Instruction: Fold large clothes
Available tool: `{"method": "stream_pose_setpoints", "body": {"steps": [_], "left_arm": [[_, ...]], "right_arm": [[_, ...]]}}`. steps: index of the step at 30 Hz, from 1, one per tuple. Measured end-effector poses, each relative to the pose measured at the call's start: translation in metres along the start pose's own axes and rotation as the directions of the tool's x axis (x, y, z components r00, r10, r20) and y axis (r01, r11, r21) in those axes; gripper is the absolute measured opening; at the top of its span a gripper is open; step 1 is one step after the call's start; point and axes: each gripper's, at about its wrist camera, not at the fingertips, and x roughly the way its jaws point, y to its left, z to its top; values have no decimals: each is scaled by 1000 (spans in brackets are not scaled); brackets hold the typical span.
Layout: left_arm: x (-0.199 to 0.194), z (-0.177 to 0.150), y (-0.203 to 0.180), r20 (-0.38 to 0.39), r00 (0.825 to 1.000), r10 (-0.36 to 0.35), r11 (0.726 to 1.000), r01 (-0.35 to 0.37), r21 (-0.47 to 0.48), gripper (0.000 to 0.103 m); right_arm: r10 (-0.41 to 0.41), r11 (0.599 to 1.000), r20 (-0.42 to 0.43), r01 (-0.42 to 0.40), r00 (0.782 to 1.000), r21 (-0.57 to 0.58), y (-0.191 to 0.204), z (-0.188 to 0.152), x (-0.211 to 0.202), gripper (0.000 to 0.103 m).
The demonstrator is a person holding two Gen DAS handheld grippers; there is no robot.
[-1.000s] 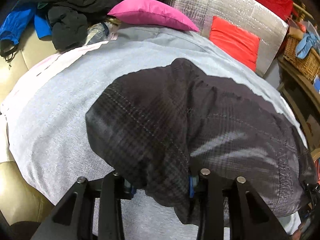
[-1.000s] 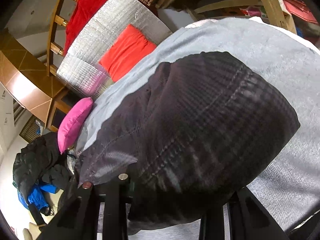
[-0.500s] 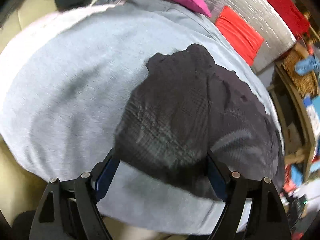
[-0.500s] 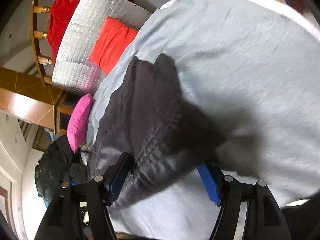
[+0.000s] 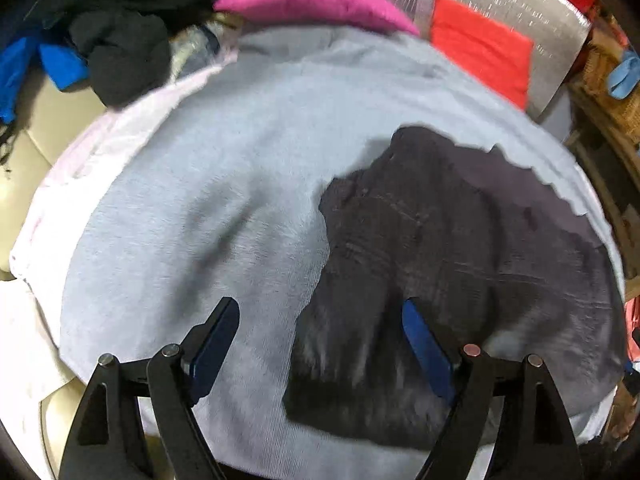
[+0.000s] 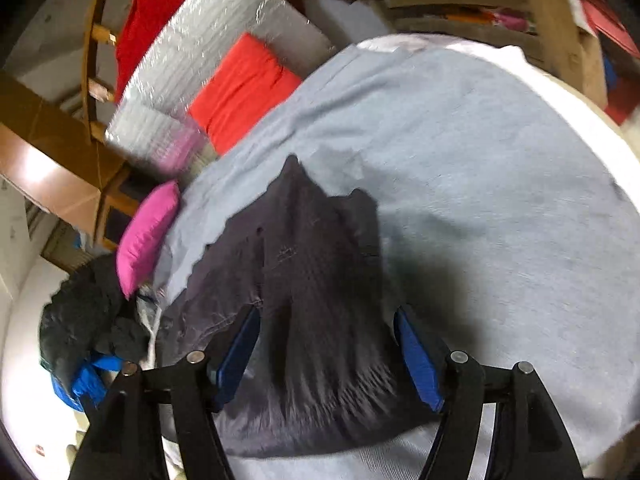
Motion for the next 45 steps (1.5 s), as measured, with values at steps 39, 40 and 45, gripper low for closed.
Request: {"method": "stream_pose_setpoints", "body": {"steps": [39,40,45], "left_arm": [[13,34,-71,285,908,306,887,-381,261,69],[13,34,-71,286,908,306,886,-381,263,69],[18,33,-72,290,908,304,883,-382,272,69]], "right_arm": [[-241,942,0,234,971,-239,52,59,74,40],[-228,947,15,226,973,-230,52,59,70,39],[-207,964,-22,200,978,-176,37,63,79,39]]}}
